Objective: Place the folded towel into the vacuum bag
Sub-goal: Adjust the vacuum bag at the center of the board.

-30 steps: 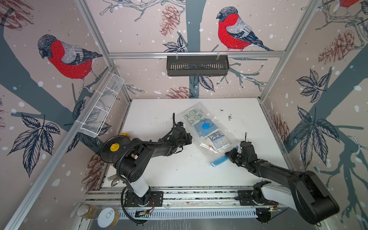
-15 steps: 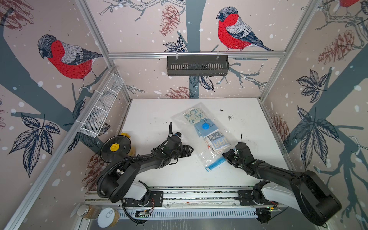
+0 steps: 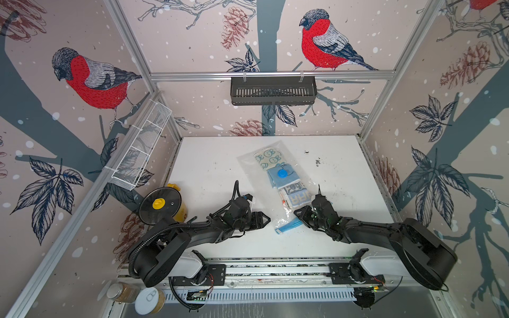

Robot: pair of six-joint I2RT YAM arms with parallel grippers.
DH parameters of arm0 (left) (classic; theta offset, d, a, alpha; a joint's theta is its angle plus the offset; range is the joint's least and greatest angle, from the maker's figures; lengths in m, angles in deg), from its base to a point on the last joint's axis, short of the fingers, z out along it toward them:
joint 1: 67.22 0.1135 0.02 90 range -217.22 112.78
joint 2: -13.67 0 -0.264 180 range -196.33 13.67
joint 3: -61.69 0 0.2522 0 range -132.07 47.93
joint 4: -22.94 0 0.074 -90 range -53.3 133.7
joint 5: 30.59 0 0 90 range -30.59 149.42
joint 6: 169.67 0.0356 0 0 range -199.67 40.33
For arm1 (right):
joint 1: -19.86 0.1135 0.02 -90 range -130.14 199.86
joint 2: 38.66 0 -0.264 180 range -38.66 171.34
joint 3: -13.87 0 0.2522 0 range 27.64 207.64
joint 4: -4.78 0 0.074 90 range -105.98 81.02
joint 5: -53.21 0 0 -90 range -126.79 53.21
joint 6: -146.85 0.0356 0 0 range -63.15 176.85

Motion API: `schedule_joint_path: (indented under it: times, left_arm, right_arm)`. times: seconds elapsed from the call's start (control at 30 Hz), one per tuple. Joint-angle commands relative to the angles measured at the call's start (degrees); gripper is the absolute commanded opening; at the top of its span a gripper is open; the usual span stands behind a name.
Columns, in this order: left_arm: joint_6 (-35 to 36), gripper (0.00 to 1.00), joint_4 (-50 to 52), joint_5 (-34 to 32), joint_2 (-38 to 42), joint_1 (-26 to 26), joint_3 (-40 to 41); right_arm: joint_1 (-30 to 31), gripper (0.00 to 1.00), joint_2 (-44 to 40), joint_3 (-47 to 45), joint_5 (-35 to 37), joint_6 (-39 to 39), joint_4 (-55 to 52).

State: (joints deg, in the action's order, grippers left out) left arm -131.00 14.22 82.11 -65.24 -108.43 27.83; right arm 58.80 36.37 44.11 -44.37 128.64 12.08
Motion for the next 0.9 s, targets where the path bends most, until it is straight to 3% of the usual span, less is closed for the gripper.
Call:
schedule_joint_path:
  times: [0.0, 0.23, 0.57, 0.87]
  left_arm:
    - [-1.89, 0.66, -2.57, 0.61, -0.45, -0.32, 0.20]
    - [-1.82, 0.62, -2.76, -0.11, -0.60, -0.79, -0.10]
    - [-4.11, 0.60, -6.59, -0.89, -3.07, -2.27, 0.58]
    - [-5.62, 0.55, -12.45, -0.70, -7.38, -2.65, 0.60]
  right_arm:
    - [0.24, 0.38, -1.09, -0.65, 1.92, 0.98, -7.38]
    - [1.25, 0.39, -7.20, -1.83, 2.78, 1.73, -10.07]
    - [7.77, 0.20, -14.32, -5.29, 6.76, 6.29, -11.12]
    - [13.66, 0.36, -12.99, -7.21, 8.10, 9.46, -5.28]
